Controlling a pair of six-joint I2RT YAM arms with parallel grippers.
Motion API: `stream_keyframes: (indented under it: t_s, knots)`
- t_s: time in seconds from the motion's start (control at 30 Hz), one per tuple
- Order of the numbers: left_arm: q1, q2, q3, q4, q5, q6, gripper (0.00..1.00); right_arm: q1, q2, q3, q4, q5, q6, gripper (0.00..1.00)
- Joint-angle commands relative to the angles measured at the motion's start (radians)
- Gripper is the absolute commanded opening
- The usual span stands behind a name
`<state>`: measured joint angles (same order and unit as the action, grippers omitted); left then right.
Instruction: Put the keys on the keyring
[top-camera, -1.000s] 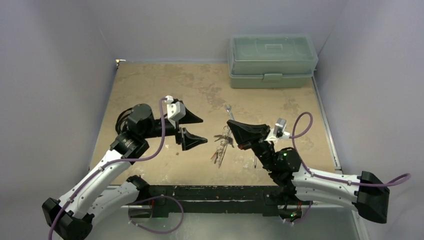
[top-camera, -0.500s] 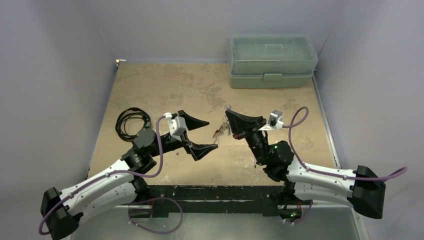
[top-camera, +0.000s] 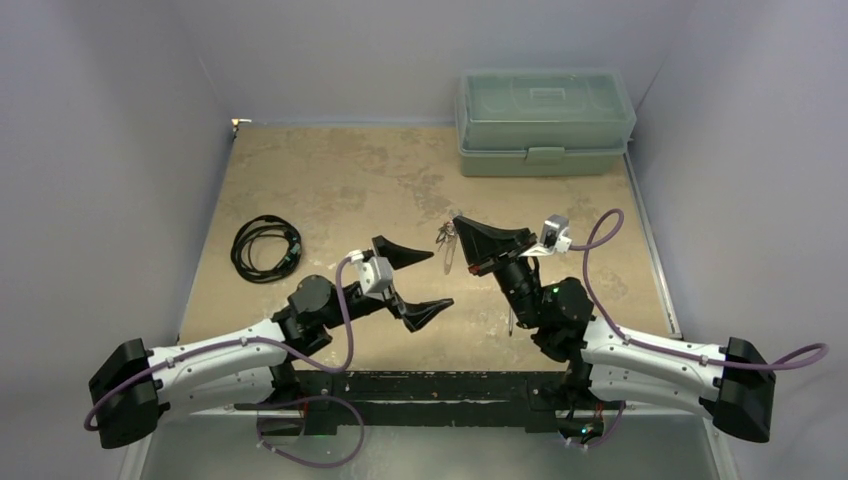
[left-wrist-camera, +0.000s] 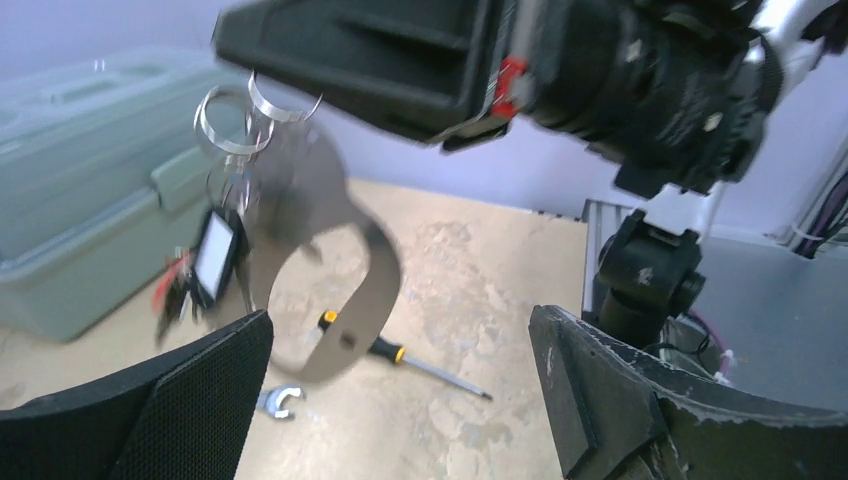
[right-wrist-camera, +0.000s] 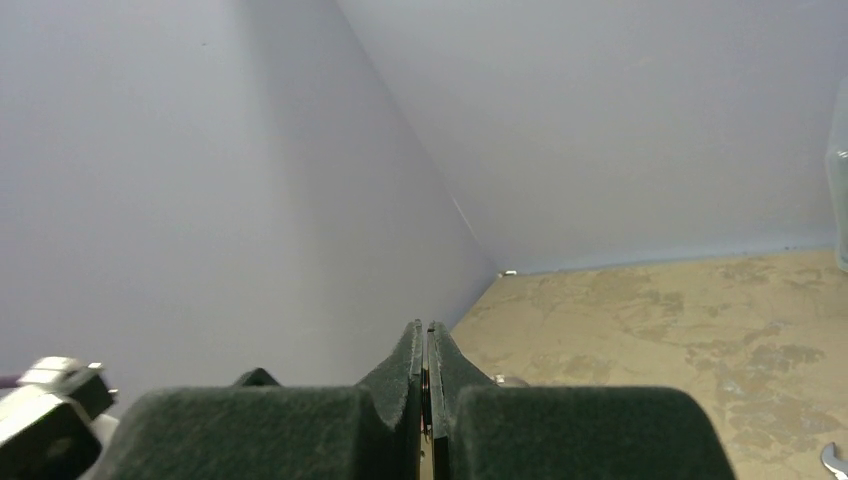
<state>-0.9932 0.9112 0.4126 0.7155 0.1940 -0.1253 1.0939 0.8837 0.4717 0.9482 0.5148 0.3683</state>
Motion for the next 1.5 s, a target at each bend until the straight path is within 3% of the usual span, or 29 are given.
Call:
stream_keyframes:
  t_s: [0.0, 0.17, 0.27, 0.43, 0.63, 0.67, 0.73, 0.77, 0.97, 1.13, 1.17, 1.33, 1.47]
  knots:
    - [-0.046, -0.047, 0.019, 0.119, -0.023, 0.049, 0.99, 0.003, -0.016, 0.051, 0.003, 0.03, 0.001, 0.0]
    - [-0.066, 0.011, 0.025, 0.134, -0.075, 0.104, 0.99, 0.003, -0.006, 0.061, 0.013, 0.024, 0.01, 0.0]
    - [-0.084, 0.084, 0.034, 0.182, -0.119, 0.162, 0.9, 0.004, -0.007, 0.068, 0.006, 0.012, 0.027, 0.0]
    - [-0.112, 0.24, 0.101, 0.211, -0.191, 0.214, 0.6, 0.006, -0.031, 0.076, -0.032, 0.015, 0.044, 0.0]
    - [-0.144, 0.263, 0.128, 0.235, -0.233, 0.241, 0.38, 0.008, -0.061, 0.072, -0.06, 0.03, 0.041, 0.0]
    - [-0.148, 0.257, 0.135, 0.218, -0.237, 0.248, 0.31, 0.008, -0.065, 0.072, -0.062, 0.032, 0.041, 0.0]
    - [-0.152, 0.25, 0.163, 0.154, -0.28, 0.258, 0.06, 0.008, -0.073, 0.069, -0.063, 0.036, 0.045, 0.0]
    - [-0.153, 0.249, 0.177, 0.103, -0.309, 0.256, 0.0, 0.008, -0.078, 0.067, -0.063, 0.037, 0.05, 0.0]
    - [-0.153, 0.203, 0.209, -0.027, -0.328, 0.258, 0.0, 0.008, -0.098, 0.054, -0.076, 0.048, 0.063, 0.0]
    - [-0.153, 0.159, 0.327, -0.327, -0.323, 0.241, 0.0, 0.008, -0.115, 0.03, -0.107, 0.076, 0.064, 0.0]
    - [-0.153, 0.153, 0.356, -0.391, -0.318, 0.233, 0.0, 0.008, -0.121, 0.027, -0.13, 0.084, 0.066, 0.03]
    - [-0.153, 0.119, 0.506, -0.772, -0.277, 0.195, 0.0, 0.008, -0.157, 0.04, -0.283, 0.112, 0.081, 0.52]
    - [-0.153, 0.155, 0.691, -1.128, -0.334, 0.159, 0.0, 0.008, -0.202, 0.039, -0.398, 0.151, 0.081, 0.7]
